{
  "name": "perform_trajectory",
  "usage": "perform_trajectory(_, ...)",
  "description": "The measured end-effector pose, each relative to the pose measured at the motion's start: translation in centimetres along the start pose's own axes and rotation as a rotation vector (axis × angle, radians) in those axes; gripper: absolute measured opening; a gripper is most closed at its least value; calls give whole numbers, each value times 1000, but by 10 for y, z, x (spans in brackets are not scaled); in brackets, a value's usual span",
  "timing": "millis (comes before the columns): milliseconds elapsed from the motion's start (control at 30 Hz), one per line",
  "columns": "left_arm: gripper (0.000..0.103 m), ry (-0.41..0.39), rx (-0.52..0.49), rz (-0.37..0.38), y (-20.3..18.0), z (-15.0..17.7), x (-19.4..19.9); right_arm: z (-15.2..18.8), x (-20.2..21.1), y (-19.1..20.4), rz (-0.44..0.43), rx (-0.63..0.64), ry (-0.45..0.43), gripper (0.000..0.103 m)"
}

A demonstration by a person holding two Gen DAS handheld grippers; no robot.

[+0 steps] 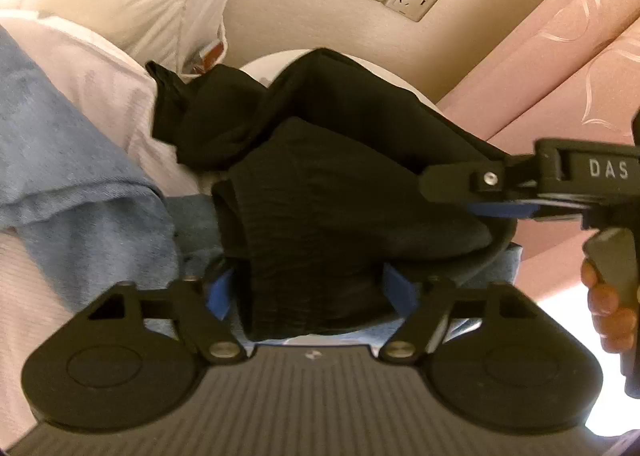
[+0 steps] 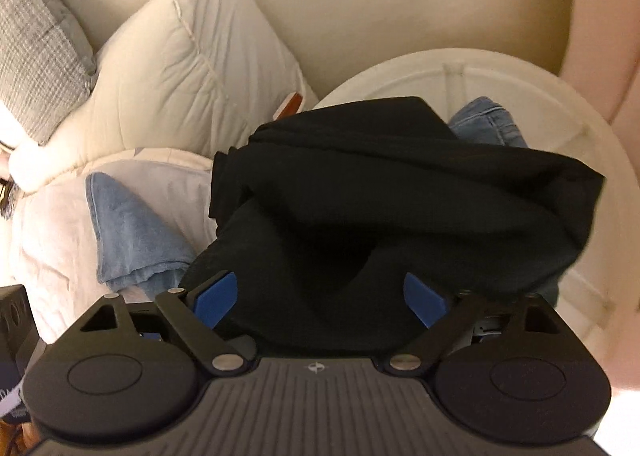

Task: Fold clothes
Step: 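Close both grippers on the black hoodie atop the bucket, then lift the held hoodie off the bucket and carry it over the bed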

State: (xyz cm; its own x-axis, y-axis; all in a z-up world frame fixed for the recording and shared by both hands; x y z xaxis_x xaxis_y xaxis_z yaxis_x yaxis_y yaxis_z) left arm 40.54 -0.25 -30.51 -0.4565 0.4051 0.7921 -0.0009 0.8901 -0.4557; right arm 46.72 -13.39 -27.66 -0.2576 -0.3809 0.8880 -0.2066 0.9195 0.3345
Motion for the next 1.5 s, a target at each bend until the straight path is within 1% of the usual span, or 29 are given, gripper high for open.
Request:
perform_trajectory(33, 55, -4, -4, 0, -1, 0, 0, -1, -2, 3, -2, 21, 1, 92)
perform_trajectory(100, 55, -11, -13, 0, -3, 1, -1, -4, -4, 12, -6, 75, -8, 80)
perform_trajectory(133, 55, -15, -18, 1, -3, 1, -1, -4, -5, 16, 0, 102, -9, 69)
perform_trajectory(200, 56, -22, -34, -3, -6, 2, -2, -5, -9, 22, -15, 133, 7, 68)
perform_trajectory(233, 56, -24, -38, -3, -6, 3, -2, -3, -14, 26, -38, 144, 37, 68)
perform_trajectory(267, 55, -27, -42, -4, -6, 3, -2, -2, -17, 28, -58, 147, 58, 66)
perform_trajectory(300, 54, -27, -52, -15, -6, 4, -3, -2, -16, 27, -69, 131, 59, 64)
perform_trajectory(333, 48, -30, -63, -27, -6, 5, -3, -2, -16, 26, -79, 114, 59, 55)
perform_trajectory(367, 37, -43, -89, -41, -8, 5, 0, -1, -15, 25, -90, 98, 60, 40)
perform_trajectory(400, 35, -56, -113, -52, -10, 5, 3, -1, -15, 23, -101, 82, 60, 30)
perform_trajectory(433, 30, -69, -123, -46, -12, 4, 8, -1, -14, 22, -111, 66, 61, 18)
perform_trajectory(467, 26, -84, -136, -39, -15, 2, 15, 0, -14, 21, -122, 50, 61, 14)
perform_trajectory(533, 23, -129, -179, -34, -27, -4, 35, 0, -13, 19, -143, 17, 62, 11)
perform_trajectory(600, 20, -197, -234, -40, -42, -14, 62, 0, -8, 17, -170, -19, 53, 10)
perform_trajectory(700, 17, -331, -289, -28, -63, -32, 115, -5, 30, 25, -258, -101, -48, 10)
perform_trajectory(767, 17, -429, -333, -39, -74, -40, 157, -9, 63, 36, -335, -143, -130, 9)
perform_trajectory(833, 16, -536, -372, -68, -81, -43, 204, -15, 97, 57, -406, -141, -216, 9)
perform_trajectory(900, 16, -643, -405, -110, -86, -43, 255, -20, 134, 90, -471, -97, -305, 9)
perform_trajectory(967, 16, -757, -416, -180, -84, -35, 316, -23, 170, 130, -544, -39, -384, 9)
perform_trajectory(1067, 14, -938, -423, -314, -80, -8, 421, -16, 228, 210, -699, 82, -482, 7)
perform_trajectory(1133, 14, -1053, -426, -446, -80, 20, 501, -2, 265, 274, -819, 171, -515, 7)
perform_trajectory(1167, 13, -1104, -425, -523, -81, 36, 541, 10, 285, 312, -891, 222, -520, 7)
perform_trajectory(1233, 13, -1188, -406, -672, -83, 75, 625, 40, 325, 386, -1041, 317, -516, 6)
perform_trajectory(1267, 13, -1229, -398, -763, -87, 99, 669, 58, 347, 420, -1106, 362, -515, 6)
perform_trajectory(1300, 13, -1263, -400, -845, -94, 120, 704, 76, 368, 454, -1175, 402, -507, 6)
perform_trajectory(1367, 12, -1316, -395, -1011, -111, 163, 772, 118, 410, 516, -1329, 458, -457, 6)
perform_trajectory(1400, 8, -1337, -387, -1102, -122, 184, 804, 139, 432, 547, -1406, 486, -431, 6)
perform_trajectory(1433, 7, -1354, -377, -1191, -133, 205, 835, 161, 453, 577, -1483, 510, -400, 6)
perform_trajectory(1500, 7, -1346, -342, -1328, -155, 243, 885, 201, 502, 620, -1608, 534, -333, 5)
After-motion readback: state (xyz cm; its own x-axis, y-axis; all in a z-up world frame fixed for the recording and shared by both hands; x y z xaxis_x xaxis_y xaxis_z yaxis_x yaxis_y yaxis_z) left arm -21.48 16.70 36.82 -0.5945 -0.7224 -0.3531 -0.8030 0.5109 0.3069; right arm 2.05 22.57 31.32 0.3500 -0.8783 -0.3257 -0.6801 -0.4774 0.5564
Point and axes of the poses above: each gripper's, at about its wrist camera, not at the fingertips, and x roughly against the way its jaws point, y to its left, z to its underside, the point moved 8 cm from there along -x, roughly the way its jaws point, and after that the axes turned 5 degrees about z, right-handed, at the moved point
